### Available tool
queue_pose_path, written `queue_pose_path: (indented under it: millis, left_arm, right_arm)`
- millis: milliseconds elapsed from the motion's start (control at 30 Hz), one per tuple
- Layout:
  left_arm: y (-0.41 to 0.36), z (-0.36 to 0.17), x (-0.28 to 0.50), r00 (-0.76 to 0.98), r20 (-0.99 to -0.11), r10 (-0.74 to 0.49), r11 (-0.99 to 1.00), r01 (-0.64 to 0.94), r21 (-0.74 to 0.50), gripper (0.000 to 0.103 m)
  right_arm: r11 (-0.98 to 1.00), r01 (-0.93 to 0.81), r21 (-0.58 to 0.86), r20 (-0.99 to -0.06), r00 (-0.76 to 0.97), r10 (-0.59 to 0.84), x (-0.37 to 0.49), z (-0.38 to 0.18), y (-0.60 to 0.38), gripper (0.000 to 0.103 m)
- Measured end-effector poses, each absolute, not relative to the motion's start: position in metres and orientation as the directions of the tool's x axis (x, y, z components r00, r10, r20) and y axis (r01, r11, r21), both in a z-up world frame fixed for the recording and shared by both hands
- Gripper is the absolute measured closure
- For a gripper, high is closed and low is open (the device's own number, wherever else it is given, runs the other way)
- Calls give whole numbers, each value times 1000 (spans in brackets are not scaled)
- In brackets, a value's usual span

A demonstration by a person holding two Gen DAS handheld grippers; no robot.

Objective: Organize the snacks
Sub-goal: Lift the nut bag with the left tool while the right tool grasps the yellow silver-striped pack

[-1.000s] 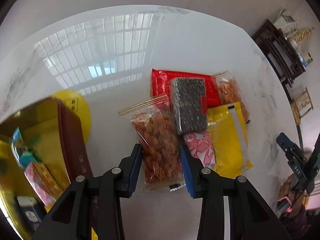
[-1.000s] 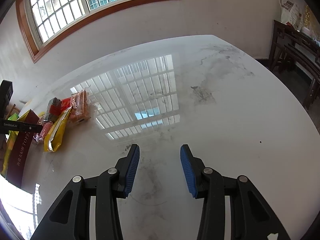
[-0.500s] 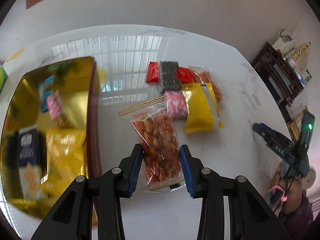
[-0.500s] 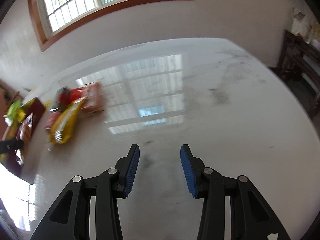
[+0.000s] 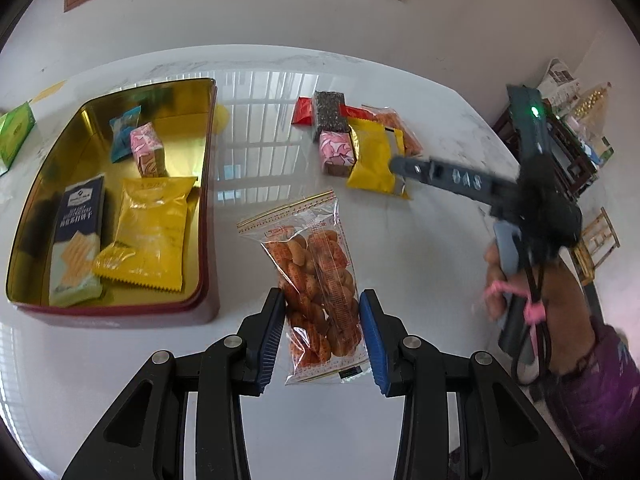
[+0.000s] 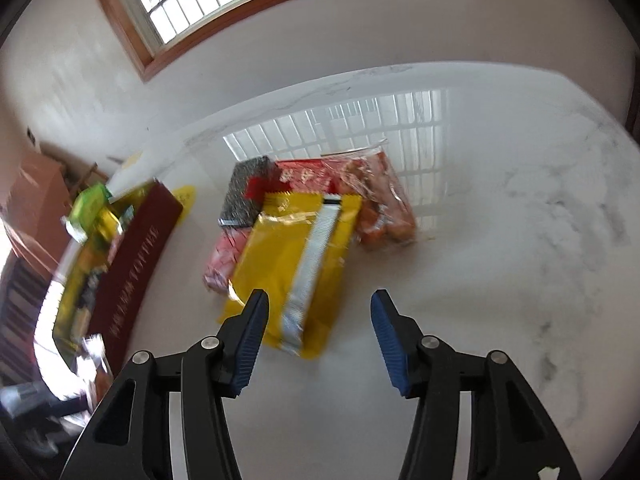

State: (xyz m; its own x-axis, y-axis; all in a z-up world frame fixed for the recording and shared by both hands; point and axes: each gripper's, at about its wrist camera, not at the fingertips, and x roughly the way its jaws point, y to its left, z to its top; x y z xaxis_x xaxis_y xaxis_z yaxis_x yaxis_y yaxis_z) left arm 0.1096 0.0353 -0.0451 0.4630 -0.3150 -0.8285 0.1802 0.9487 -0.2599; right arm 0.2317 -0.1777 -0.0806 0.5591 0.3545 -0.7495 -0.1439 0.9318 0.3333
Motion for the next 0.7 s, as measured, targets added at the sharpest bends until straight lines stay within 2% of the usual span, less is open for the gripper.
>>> queue_pose_path:
  millis: [133,367,400,467,600,700]
  left_arm:
    - [35,-45,107,471,-824,-315,948,194,-252,63]
    - [32,-45,101,474,-820,-321,945,211,-249,63]
    - [32,-45,99,474,-820,-320,946,211,-247,63]
    - [33,-45,98,476,-819,-319,946,208,-248,63]
    - [35,-42,98,486,-817,-311,949,199,-243,63]
    - [37,-37,95,506,-808,-302,953,195,-234,63]
  right_arm:
    - [913,-106,394,-749,539,386,240,-86,-181,50]
    - [934,-143,327,-753,558,349,255,-86,-159,46]
    - [939,-152,309,-754,562,339,256,-86,-158,53]
    - [938,-175,300,-750,565,345,256,-86,-157,60]
    - [949,-203,241,-744,589,315,247,-79,-160,80]
    - [956,-206,209,-742,603,292,232,-76,-179,83]
